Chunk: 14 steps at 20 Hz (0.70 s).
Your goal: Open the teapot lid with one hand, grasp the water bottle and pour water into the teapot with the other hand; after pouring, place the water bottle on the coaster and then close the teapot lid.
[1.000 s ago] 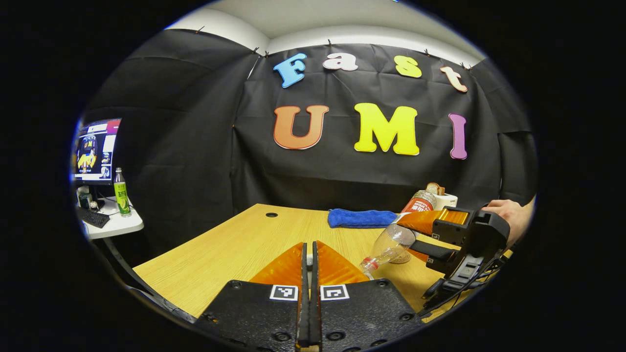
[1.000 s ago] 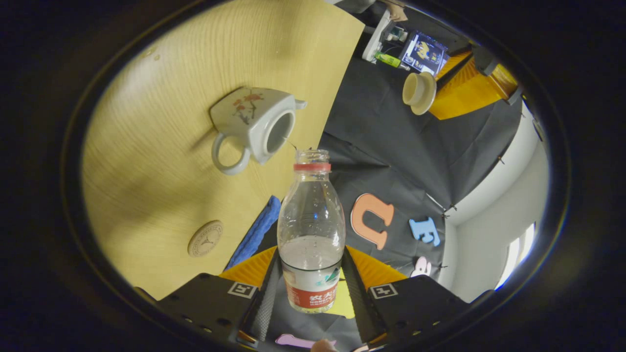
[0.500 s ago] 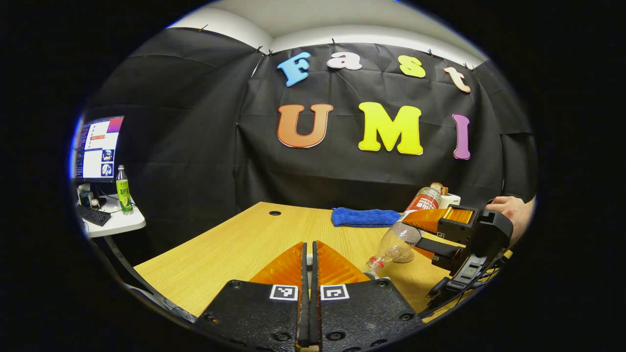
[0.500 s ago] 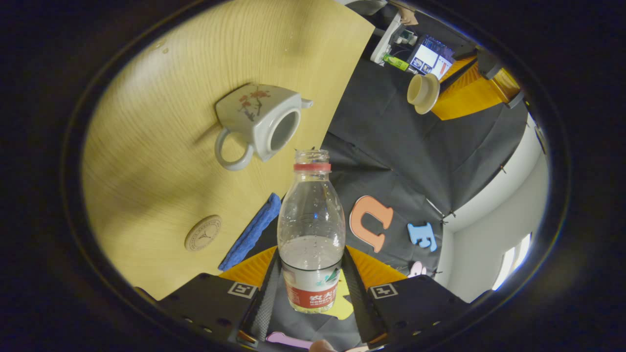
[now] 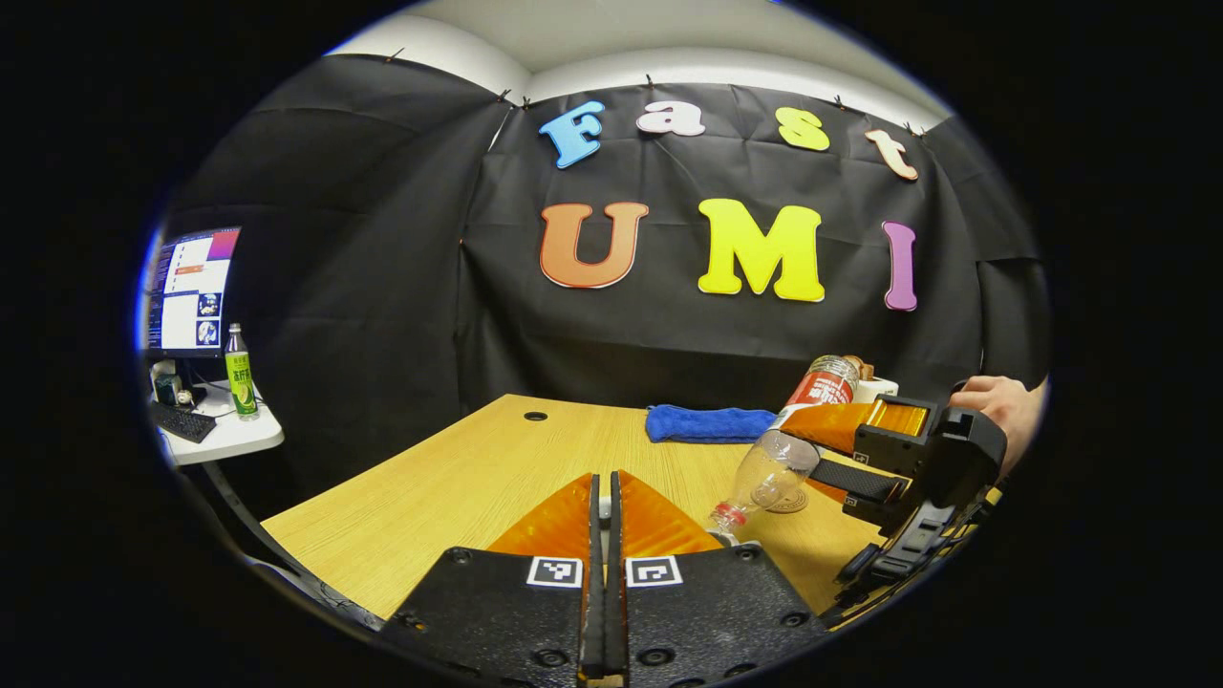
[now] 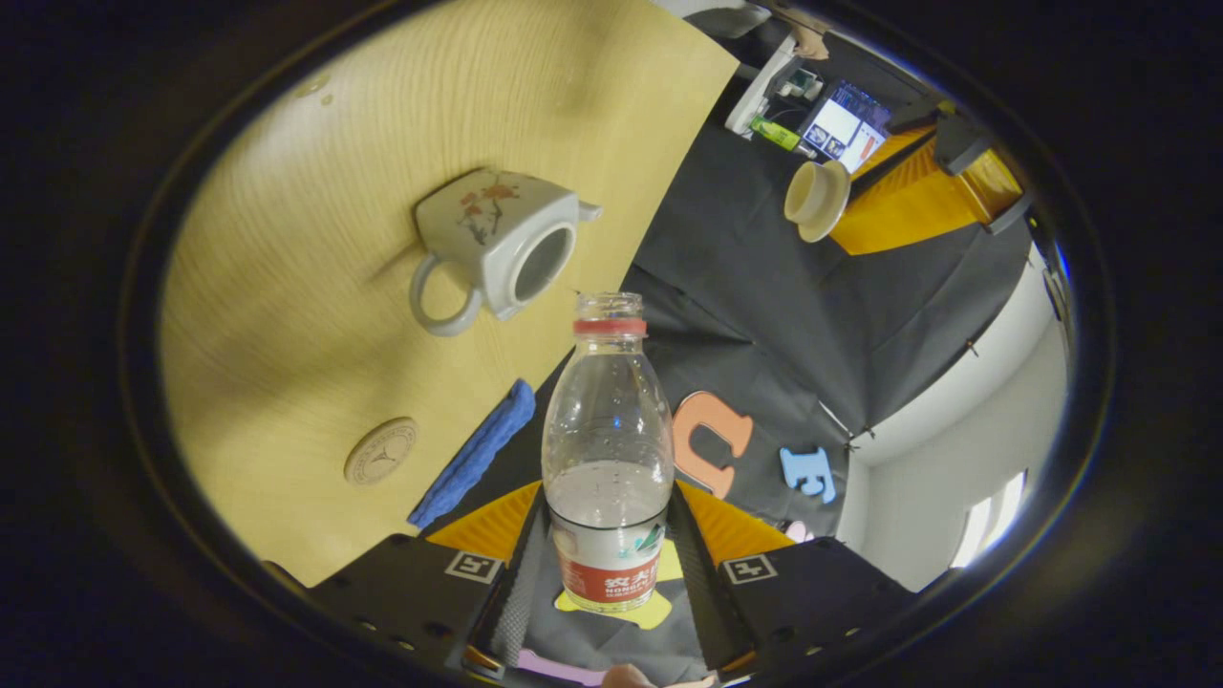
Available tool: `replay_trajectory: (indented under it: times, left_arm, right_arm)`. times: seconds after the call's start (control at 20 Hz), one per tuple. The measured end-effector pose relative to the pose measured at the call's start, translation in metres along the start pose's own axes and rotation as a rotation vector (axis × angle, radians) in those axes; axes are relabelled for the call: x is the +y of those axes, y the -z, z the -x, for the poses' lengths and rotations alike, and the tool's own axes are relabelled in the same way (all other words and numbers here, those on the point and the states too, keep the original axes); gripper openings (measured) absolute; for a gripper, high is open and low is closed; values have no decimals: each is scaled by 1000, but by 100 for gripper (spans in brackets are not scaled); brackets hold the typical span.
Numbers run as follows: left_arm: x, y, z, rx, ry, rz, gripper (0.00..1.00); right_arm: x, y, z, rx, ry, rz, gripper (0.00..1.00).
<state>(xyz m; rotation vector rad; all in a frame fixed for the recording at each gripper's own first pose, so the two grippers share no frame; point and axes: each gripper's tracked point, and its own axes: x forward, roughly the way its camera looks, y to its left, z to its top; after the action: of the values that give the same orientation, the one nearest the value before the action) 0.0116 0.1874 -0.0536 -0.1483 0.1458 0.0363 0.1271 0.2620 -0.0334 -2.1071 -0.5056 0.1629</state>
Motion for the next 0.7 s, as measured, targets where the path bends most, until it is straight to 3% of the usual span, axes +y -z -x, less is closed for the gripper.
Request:
replay_trajectory:
  times: [0.45, 0.7]
  left_arm:
    - [-1, -1, 0, -3, 0, -4, 3]
    - [5, -6, 2, -17, -7, 19, 3]
  right_arm:
    - [-3, 0, 2, -3, 11, -8, 69]
    - [16, 6, 2, -1, -43, -231, 69]
